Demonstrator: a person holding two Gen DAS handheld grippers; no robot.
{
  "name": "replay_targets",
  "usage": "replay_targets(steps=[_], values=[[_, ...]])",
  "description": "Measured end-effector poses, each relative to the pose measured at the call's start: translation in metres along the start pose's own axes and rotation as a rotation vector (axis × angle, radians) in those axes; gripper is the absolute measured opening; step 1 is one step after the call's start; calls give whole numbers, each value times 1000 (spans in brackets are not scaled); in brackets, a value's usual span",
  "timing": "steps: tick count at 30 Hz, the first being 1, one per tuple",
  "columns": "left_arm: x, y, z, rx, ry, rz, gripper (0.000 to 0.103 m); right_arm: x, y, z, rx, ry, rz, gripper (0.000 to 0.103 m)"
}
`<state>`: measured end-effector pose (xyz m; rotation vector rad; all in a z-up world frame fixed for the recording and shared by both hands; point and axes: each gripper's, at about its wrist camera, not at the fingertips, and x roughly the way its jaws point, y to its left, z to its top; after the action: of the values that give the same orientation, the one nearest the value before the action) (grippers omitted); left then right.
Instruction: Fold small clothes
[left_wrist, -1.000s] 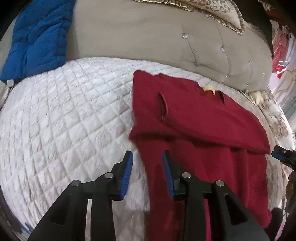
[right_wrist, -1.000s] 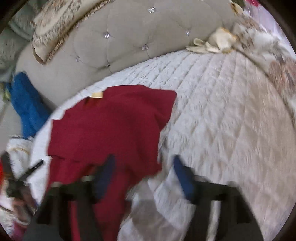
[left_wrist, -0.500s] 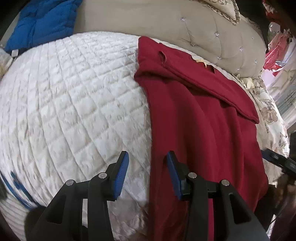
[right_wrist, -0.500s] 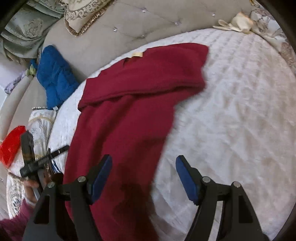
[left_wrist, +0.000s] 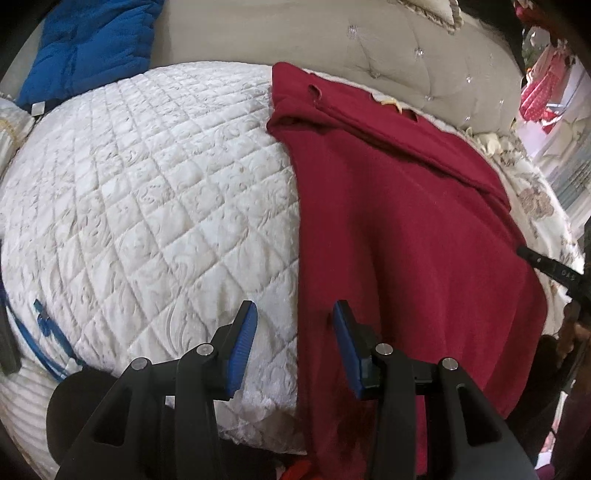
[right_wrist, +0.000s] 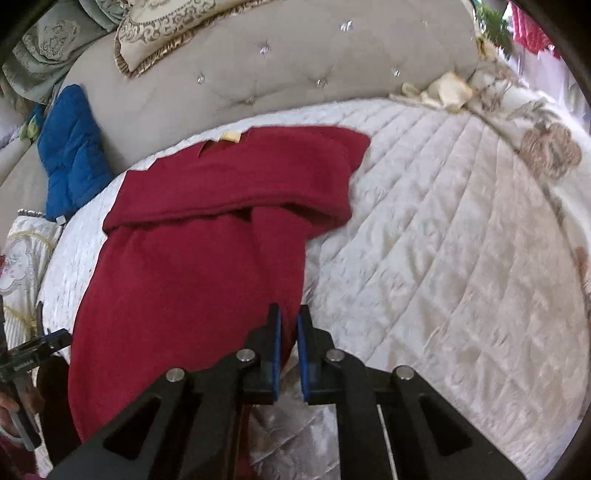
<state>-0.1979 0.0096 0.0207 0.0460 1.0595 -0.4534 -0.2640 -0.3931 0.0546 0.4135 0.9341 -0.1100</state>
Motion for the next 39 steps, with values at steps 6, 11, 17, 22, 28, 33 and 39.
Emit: replay_targets(steps=[6,11,17,22,28,33,39], values=[[-3,-4,-8,8,-11,27,21,-19,-8,-17,77,34,111,49],[-6,-8,-14,9,-12,22,21,-34,-2,-46,15,82,127,67],[-13,-16,-22,34,-10,6,21,-37,2,-80,3,136,145,73],[-17,-13,-33,29,31,-19,21,-38,6,-99,-13,167,136,77],[-15,-10,-54,37,104,-26,21,-33,13,-119,-50,227,135,77],[-2,-19,-71,59,181,-46,21,-30,14,-122,-46,228,138,78],[14,-22,-78,30,218,-65,21,-28,15,-122,-44,227,140,80]])
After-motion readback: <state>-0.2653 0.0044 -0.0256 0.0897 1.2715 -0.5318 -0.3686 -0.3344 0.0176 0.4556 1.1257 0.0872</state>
